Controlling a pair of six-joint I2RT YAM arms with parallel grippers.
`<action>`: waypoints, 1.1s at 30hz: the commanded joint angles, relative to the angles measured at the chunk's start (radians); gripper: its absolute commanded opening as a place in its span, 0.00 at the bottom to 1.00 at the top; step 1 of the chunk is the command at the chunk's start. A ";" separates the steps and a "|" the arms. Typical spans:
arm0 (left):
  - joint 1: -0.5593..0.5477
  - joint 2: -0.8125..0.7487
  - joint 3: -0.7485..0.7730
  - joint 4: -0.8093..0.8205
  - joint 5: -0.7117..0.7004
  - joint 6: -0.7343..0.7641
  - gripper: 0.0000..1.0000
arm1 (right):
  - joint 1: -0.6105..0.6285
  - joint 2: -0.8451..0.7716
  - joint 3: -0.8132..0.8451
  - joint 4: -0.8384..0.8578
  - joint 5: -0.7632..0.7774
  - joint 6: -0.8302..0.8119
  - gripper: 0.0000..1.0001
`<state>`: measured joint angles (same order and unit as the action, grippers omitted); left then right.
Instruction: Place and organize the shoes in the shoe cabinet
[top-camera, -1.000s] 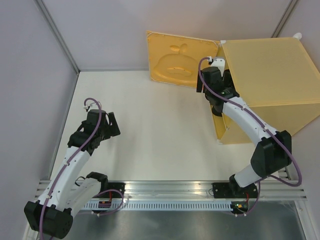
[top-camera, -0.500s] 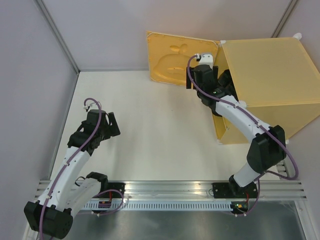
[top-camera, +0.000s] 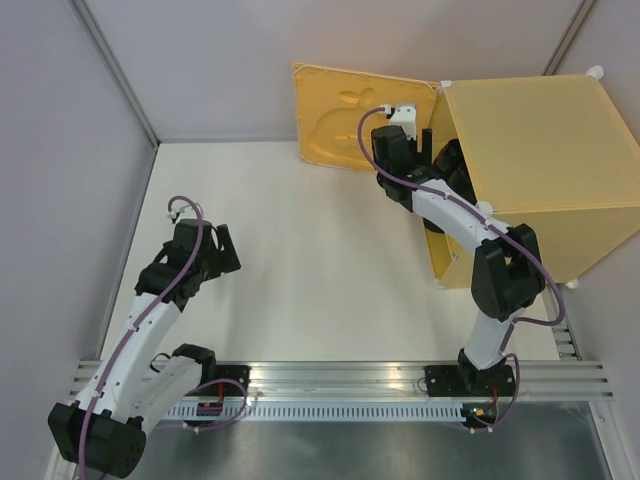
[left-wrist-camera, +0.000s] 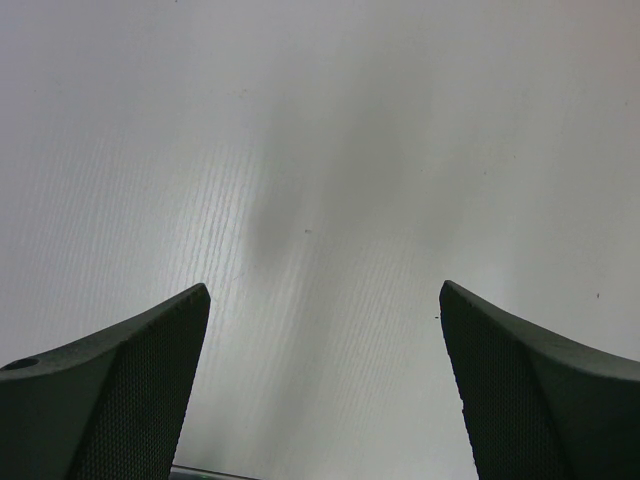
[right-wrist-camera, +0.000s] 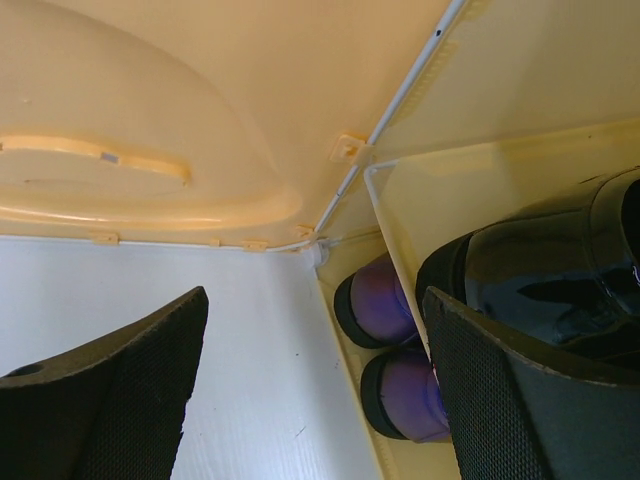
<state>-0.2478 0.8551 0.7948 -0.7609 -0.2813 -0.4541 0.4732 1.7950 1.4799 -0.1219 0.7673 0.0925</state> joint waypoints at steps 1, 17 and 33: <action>0.005 -0.007 -0.005 0.029 0.005 0.028 0.98 | -0.018 0.033 0.054 0.030 0.078 -0.011 0.92; 0.005 -0.007 -0.005 0.031 0.005 0.028 0.98 | -0.073 0.061 0.048 -0.012 0.130 0.046 0.92; 0.005 -0.008 -0.003 0.031 0.002 0.026 0.98 | -0.102 0.032 0.028 -0.033 0.148 0.076 0.92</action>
<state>-0.2478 0.8551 0.7948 -0.7609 -0.2813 -0.4541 0.3962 1.8690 1.5005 -0.1371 0.8528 0.1616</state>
